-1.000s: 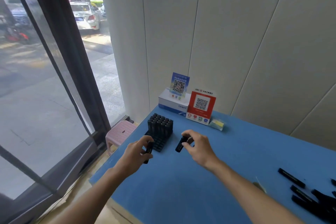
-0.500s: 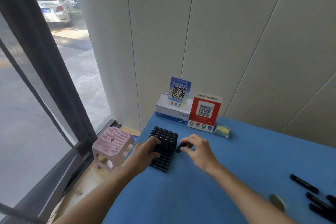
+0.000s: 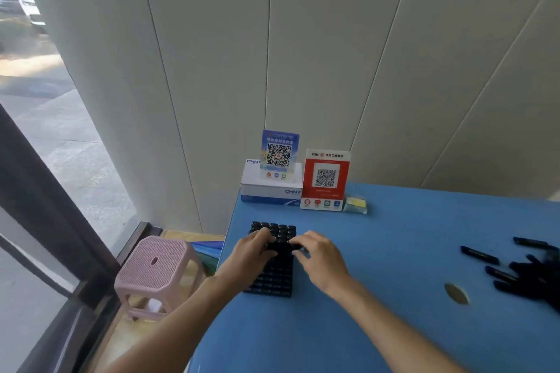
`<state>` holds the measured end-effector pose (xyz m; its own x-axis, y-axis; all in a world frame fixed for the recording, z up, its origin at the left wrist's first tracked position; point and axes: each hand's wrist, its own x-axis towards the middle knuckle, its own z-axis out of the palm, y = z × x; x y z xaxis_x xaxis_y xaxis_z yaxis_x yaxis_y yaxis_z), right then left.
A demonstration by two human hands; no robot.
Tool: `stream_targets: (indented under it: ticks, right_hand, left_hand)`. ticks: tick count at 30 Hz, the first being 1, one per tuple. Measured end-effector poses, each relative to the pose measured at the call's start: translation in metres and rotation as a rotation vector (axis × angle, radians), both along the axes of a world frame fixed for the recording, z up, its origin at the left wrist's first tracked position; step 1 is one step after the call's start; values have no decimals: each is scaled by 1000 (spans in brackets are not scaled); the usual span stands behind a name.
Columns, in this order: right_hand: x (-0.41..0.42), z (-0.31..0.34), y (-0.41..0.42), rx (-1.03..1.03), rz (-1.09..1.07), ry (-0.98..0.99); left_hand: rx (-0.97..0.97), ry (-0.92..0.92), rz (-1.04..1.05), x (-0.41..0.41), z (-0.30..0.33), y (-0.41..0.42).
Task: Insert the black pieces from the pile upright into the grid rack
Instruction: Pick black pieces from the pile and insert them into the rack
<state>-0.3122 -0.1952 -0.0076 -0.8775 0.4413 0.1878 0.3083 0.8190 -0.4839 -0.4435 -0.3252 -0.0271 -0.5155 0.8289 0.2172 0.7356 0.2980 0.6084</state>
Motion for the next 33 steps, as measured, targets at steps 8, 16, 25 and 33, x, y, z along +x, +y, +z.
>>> stream_targets:
  ticks: [8,16,25,33]
  right_hand:
    - [-7,-11,-5,61,3,8]
    - [-18,-17,-7,187,52,23]
    - [-20,-20,-11,239,100,35]
    - [-20,-17,-18,186,8,8]
  left_hand:
    - [100,212,-144,-13,-15,-4]
    - [125,339,-91,-24,-17,-2]
    - [134,349,-45,-23,-21,1]
    - [136,339,-25,-22,-24,-1]
